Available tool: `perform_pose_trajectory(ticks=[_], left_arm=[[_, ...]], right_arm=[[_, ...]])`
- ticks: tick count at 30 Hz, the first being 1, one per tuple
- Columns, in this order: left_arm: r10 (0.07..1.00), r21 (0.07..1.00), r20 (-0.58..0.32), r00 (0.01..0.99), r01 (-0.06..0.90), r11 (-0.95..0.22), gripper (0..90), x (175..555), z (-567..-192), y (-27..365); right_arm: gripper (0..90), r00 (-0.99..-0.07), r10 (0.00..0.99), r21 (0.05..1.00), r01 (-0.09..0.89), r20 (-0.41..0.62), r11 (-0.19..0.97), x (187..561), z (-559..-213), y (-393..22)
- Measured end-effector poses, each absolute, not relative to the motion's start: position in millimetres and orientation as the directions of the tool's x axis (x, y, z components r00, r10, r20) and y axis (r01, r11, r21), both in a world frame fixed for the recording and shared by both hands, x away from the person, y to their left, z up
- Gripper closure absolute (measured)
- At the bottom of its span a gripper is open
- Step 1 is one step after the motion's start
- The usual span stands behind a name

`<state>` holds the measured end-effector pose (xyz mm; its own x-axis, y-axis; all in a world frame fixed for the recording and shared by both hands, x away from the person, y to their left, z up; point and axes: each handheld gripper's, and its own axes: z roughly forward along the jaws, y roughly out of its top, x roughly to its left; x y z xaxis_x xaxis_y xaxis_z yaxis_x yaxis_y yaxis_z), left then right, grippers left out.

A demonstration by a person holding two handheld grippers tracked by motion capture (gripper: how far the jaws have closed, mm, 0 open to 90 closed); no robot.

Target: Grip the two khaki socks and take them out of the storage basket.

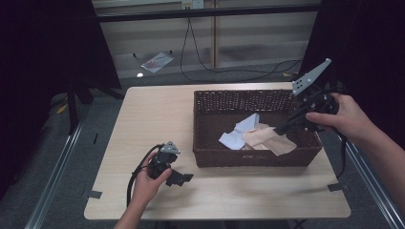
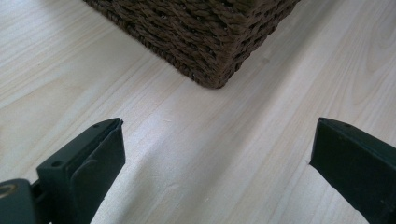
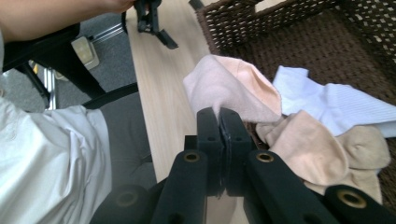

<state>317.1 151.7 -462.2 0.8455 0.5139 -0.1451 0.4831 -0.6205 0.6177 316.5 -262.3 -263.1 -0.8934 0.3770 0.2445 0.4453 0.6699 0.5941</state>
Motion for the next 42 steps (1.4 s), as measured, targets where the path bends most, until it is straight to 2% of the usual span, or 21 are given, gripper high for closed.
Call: perform_pose_trajectory(ticks=[19, 36, 37, 39, 41, 42], left_arm=[[0.515, 0.617, -0.142, 0.845, 0.482, -0.621, 2.7, 317.2, -462.6, 151.1], [0.521, 0.625, -0.156, 0.839, 0.492, -0.606, 2.7, 316.6, -462.2, 152.3], [0.521, 0.625, -0.156, 0.839, 0.492, -0.606, 2.7, 316.6, -462.2, 152.3], [0.522, 0.626, -0.158, 0.838, 0.494, -0.604, 2.7, 316.4, -462.1, 152.3], [0.521, 0.626, -0.160, 0.839, 0.494, -0.603, 2.7, 316.3, -462.1, 152.4], [0.519, 0.623, -0.155, 0.840, 0.491, -0.609, 2.7, 316.4, -462.2, 152.8]], right_arm=[[88.5, -0.917, 0.310, 0.592, 0.398, 0.250, 0.701, 304.2, -285.4, -244.2], [86.5, -0.926, 0.278, 0.506, 0.374, 0.257, 0.777, 297.9, -347.1, -212.9], [85.1, -0.925, 0.275, 0.499, 0.374, 0.263, 0.782, 298.0, -350.5, -211.4], [76.9, -0.925, 0.281, 0.484, 0.374, 0.256, 0.791, 298.2, -356.3, -208.5], [59.6, -0.924, 0.292, 0.472, 0.379, 0.248, 0.796, 298.1, -359.1, -206.2], [56.4, -0.921, 0.306, 0.463, 0.386, 0.239, 0.798, 298.3, -358.4, -206.0]])
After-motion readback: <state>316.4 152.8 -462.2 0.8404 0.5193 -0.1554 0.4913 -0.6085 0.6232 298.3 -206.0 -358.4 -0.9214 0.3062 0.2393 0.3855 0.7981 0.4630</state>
